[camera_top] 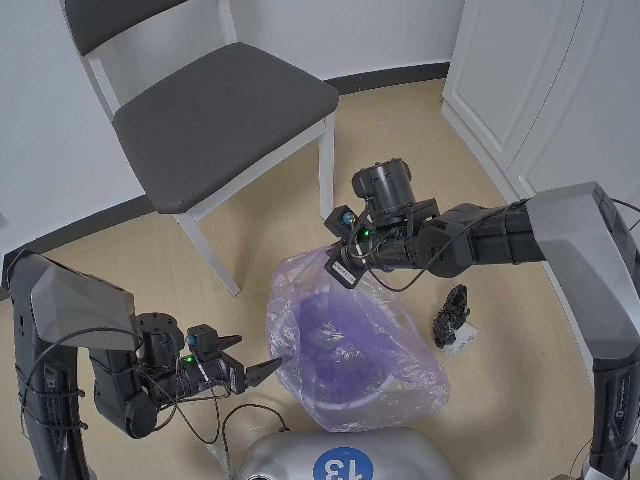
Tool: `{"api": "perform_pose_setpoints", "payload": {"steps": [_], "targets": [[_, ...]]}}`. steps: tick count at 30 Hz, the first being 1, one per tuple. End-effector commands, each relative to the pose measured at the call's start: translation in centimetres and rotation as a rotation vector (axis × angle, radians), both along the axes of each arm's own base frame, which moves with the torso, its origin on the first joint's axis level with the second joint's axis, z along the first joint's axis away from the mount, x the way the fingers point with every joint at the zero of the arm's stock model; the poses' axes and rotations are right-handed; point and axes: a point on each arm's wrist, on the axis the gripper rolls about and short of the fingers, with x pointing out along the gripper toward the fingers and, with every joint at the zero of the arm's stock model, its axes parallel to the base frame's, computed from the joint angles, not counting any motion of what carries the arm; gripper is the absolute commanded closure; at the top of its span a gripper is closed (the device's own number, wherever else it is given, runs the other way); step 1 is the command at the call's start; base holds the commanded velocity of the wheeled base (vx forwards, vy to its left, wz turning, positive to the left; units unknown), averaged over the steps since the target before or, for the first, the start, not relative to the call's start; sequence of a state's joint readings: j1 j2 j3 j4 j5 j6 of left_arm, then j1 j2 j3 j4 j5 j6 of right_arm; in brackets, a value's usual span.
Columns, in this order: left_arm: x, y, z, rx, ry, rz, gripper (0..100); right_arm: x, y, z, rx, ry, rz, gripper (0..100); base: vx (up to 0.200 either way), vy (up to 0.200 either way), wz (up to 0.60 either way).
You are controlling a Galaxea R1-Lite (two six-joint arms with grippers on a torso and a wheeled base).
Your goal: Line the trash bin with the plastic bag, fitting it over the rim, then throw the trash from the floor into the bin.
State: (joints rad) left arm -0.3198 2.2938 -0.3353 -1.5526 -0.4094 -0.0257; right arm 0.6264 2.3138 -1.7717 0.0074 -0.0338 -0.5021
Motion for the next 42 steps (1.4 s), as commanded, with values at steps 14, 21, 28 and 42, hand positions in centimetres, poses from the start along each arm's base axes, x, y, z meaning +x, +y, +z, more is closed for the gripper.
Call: {"api": "perform_pose_setpoints", "payload": {"steps": [14, 21, 28, 42], "targets": [[0.2, 0.0, -0.5, 0.001, -0.001, 0.007, 0, 1.2, 0.5, -0.8, 0.025, 0.014, -0.011, 0, 0.000, 0.000, 0.00], [0.3, 0.1, -0.4, 0.000, -0.004, 0.009, 0, -0.2, -0.9, 1.9, 0.122, 0.108, -0.074, 0, 0.000, 0.000, 0.00], [0.5, 0.4, -0.4, -0.001, -0.009, 0.022, 0, -5.0, -4.7, 0.4, -0.019, 0.318, -0.046, 0, 0.000, 0.000, 0.00], [0.4, 0.3, -0.2, -0.002, -0.010, 0.017, 0, -6.5, -5.9, -5.3, -0.104, 0.272, 0.020, 100, 0.000, 0.000, 0.00]]}}
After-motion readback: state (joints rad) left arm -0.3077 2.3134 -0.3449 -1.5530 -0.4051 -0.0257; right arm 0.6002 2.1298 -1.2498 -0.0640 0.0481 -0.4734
